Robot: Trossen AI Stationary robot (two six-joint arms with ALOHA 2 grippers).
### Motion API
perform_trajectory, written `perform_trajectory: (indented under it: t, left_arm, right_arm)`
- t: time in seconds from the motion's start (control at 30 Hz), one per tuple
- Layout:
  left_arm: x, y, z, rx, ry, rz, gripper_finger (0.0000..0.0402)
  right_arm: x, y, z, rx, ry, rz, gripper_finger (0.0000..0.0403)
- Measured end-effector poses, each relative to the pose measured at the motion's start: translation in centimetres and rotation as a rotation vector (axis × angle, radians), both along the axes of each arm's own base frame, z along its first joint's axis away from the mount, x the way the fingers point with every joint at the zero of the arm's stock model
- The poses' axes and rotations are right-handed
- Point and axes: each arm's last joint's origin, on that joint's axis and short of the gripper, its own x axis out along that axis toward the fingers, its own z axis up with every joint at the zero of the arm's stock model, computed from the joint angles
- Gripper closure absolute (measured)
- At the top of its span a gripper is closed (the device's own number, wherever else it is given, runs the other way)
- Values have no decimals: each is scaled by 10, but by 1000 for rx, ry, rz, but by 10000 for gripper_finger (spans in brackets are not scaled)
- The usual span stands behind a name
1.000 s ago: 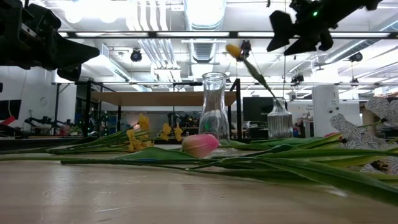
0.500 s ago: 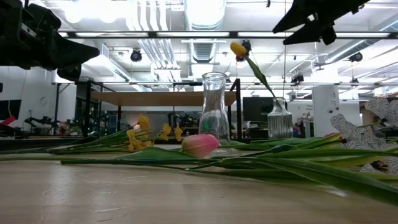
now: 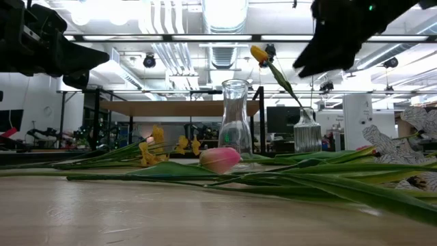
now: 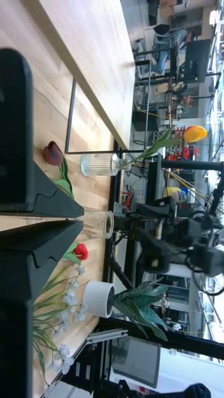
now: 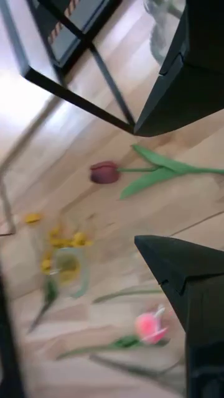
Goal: Pick and place flowers into a vace then onto a shelf
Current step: Put the dark red tulip into the top transparent vase
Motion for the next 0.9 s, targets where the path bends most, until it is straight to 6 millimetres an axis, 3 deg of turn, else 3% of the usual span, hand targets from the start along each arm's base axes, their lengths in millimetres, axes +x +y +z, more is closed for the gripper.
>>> perform_trajectory:
  t: [0.47, 0.9]
  left_arm:
    - [0, 0, 0, 0, 0, 0, 399]
    - [0, 0, 0, 0, 0, 0, 399]
  right_arm:
    - [28, 2, -64, -26, 261, -42, 149]
    - [38, -26, -91, 114, 360, -130, 157]
